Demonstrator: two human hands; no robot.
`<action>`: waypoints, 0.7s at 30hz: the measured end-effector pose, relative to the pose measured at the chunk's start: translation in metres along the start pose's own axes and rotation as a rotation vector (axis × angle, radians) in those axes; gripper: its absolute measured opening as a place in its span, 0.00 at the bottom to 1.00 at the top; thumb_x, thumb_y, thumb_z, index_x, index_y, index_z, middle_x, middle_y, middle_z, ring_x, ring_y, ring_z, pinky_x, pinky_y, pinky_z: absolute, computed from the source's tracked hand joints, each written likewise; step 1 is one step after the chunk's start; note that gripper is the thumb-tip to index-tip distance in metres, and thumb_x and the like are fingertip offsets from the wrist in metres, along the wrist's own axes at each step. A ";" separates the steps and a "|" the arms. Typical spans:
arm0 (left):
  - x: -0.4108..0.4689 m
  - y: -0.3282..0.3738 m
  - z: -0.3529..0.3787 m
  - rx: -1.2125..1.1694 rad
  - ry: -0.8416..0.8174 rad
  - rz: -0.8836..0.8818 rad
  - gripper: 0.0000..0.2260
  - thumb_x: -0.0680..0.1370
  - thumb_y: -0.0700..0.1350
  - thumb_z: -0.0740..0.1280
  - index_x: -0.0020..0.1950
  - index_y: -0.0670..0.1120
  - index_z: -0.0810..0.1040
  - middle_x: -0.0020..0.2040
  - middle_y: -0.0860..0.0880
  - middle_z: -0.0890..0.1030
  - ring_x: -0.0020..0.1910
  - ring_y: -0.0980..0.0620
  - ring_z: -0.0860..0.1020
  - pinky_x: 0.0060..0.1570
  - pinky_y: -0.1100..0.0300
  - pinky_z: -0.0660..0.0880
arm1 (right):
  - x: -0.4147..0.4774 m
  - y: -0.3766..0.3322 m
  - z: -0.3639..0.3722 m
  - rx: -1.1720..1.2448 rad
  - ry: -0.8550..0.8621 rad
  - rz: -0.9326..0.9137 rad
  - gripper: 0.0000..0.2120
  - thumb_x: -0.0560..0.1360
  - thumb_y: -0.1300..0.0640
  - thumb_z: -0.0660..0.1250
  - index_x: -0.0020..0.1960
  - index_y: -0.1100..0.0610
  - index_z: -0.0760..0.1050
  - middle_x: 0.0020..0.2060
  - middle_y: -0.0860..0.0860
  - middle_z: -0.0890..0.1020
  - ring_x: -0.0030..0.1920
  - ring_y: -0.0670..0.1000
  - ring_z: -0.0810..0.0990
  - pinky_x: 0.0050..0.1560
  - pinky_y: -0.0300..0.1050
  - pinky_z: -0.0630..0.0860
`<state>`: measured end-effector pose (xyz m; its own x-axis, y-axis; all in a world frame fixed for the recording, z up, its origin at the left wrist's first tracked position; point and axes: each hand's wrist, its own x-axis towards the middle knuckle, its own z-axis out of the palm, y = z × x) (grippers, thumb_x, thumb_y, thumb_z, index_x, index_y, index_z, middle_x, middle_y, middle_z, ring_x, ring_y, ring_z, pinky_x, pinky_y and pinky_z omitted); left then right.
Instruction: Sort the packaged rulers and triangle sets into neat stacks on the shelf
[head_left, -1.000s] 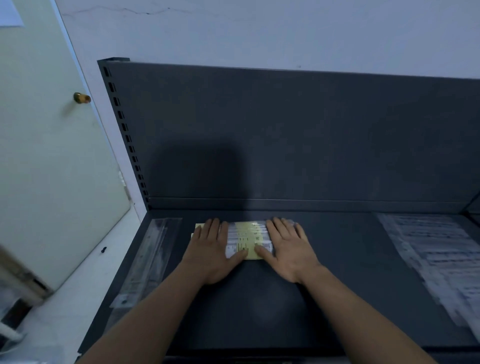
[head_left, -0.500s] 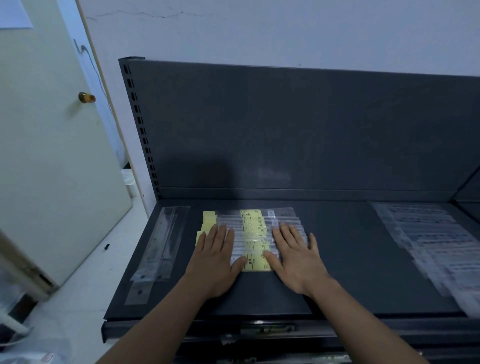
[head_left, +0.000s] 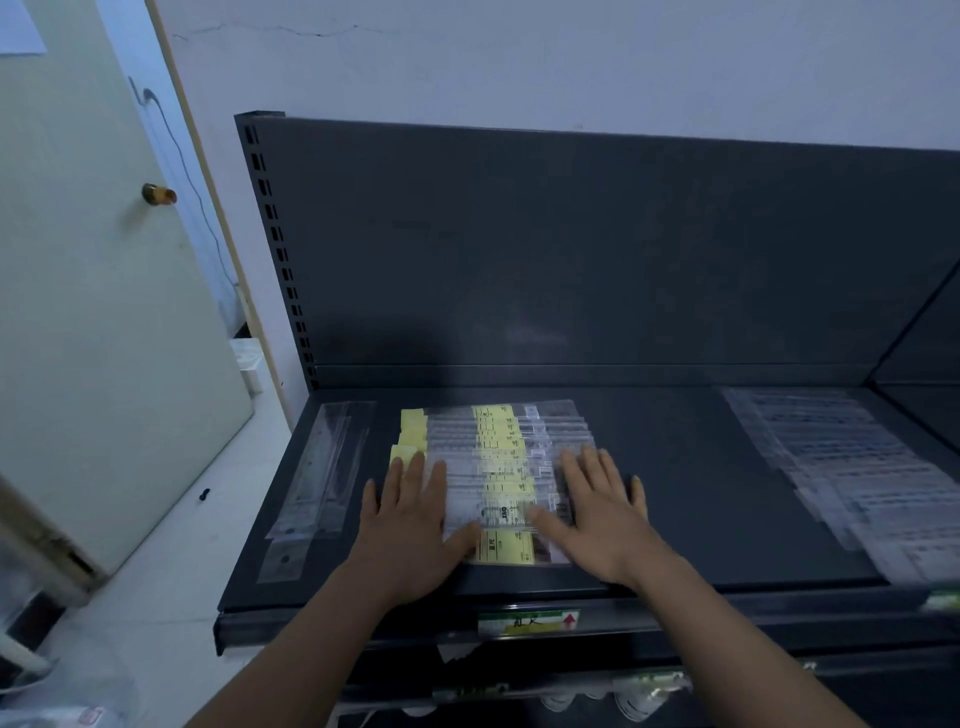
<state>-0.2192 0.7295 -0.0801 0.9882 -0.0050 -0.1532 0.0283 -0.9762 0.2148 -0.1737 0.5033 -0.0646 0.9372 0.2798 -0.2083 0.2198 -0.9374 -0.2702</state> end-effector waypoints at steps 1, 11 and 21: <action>0.005 -0.002 -0.005 -0.019 0.047 -0.032 0.42 0.73 0.73 0.43 0.79 0.48 0.39 0.79 0.46 0.39 0.78 0.44 0.38 0.74 0.45 0.40 | 0.004 0.001 -0.006 0.027 0.041 0.017 0.43 0.74 0.27 0.45 0.77 0.49 0.34 0.75 0.48 0.34 0.75 0.50 0.31 0.73 0.56 0.33; 0.067 -0.005 -0.034 -0.230 0.078 -0.231 0.25 0.81 0.53 0.56 0.74 0.41 0.58 0.72 0.41 0.65 0.70 0.38 0.62 0.66 0.47 0.62 | 0.068 0.023 -0.024 0.269 0.028 0.150 0.28 0.80 0.47 0.53 0.75 0.60 0.55 0.73 0.57 0.66 0.71 0.57 0.65 0.71 0.55 0.63; 0.070 0.000 -0.024 -0.235 0.062 -0.236 0.23 0.81 0.49 0.56 0.73 0.41 0.58 0.78 0.41 0.50 0.73 0.38 0.56 0.69 0.47 0.59 | 0.082 0.031 -0.024 0.158 0.006 0.075 0.28 0.82 0.47 0.51 0.77 0.59 0.52 0.76 0.55 0.59 0.76 0.56 0.56 0.76 0.54 0.53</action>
<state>-0.1463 0.7344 -0.0680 0.9573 0.2356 -0.1676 0.2843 -0.8724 0.3977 -0.0834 0.4918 -0.0675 0.9511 0.2089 -0.2277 0.1046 -0.9110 -0.3990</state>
